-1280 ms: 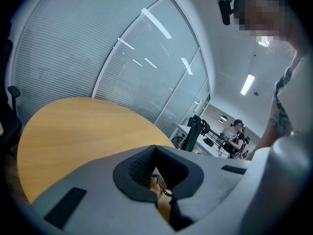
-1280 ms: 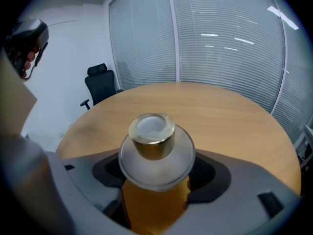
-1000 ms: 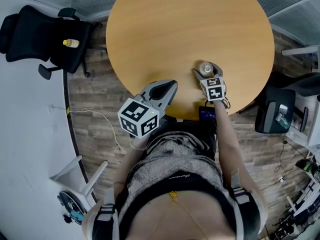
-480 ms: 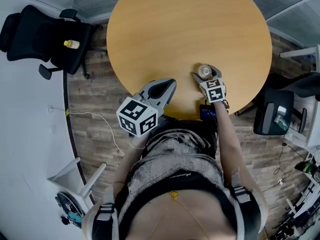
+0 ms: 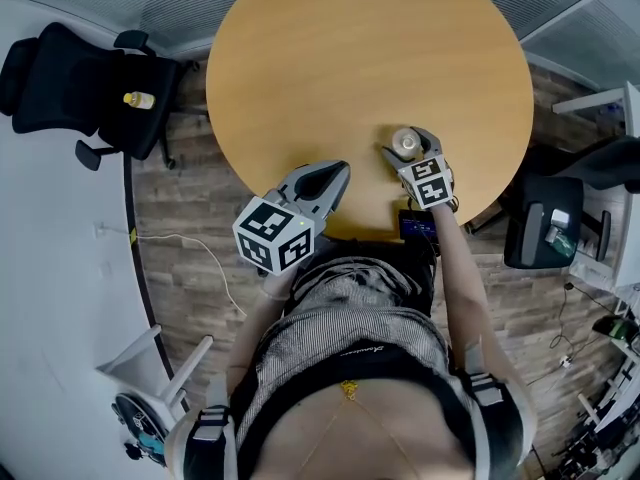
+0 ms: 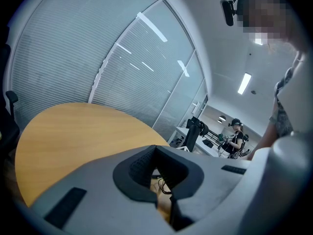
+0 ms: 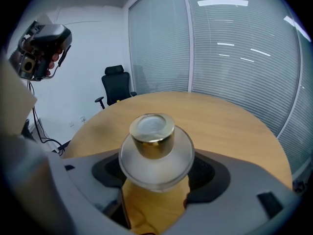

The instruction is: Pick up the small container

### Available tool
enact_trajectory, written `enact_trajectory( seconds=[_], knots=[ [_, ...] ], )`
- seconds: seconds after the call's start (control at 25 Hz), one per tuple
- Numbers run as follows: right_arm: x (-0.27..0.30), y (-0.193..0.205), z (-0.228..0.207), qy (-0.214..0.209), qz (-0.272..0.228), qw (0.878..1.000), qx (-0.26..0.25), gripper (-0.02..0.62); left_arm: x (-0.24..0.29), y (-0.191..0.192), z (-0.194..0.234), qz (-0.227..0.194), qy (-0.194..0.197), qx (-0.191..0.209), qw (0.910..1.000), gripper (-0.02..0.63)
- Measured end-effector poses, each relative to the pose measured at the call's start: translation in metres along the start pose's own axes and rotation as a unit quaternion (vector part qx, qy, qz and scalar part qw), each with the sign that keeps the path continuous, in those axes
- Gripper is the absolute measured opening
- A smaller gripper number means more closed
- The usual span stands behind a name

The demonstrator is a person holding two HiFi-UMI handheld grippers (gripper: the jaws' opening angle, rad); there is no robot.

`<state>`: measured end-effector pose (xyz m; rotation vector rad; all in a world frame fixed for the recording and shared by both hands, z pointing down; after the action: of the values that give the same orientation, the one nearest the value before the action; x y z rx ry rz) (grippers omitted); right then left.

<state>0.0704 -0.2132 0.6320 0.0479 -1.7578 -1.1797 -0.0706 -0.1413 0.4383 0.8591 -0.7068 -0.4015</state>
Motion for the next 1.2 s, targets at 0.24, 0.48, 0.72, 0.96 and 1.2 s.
enact_trajectory(
  seconds=[0.24, 0.48, 0.72, 0.96, 1.2],
  knots=[
    [-0.014, -0.014, -0.015, 0.002, -0.014, 1.000, 0.005, 0.339, 0.005, -0.001, -0.005, 0.000, 0.003, 0.004, 1.0000, 0.005],
    [-0.033, -0.031, -0.021, 0.005, -0.023, 1.000, 0.010, 0.339, 0.010, -0.001, -0.010, -0.002, 0.006, 0.005, 1.0000, 0.005],
    [-0.057, -0.051, -0.024, 0.001, -0.047, 0.999, 0.023, 0.339, 0.016, 0.000, -0.016, 0.000, 0.008, 0.010, 0.9999, 0.005],
    [-0.079, -0.074, -0.022, -0.009, -0.061, 0.998, 0.023, 0.339, 0.019, -0.002, -0.020, -0.002, 0.008, 0.018, 0.9998, 0.005],
    [-0.098, -0.091, -0.015, -0.012, -0.051, 0.999, 0.009, 0.339, 0.018, -0.001, -0.024, -0.005, 0.010, 0.019, 0.9998, 0.005]
  ],
)
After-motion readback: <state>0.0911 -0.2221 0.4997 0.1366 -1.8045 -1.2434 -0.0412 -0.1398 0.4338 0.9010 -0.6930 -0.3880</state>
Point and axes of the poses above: the fingertips, and each gripper's own axes: x forward along the fingers, z to its left, y out of its underside, the point moved 3 cm from there along -x, backward along the fingers, and after that the axes turned 2 degrees about -y, right-handed, at the moved point
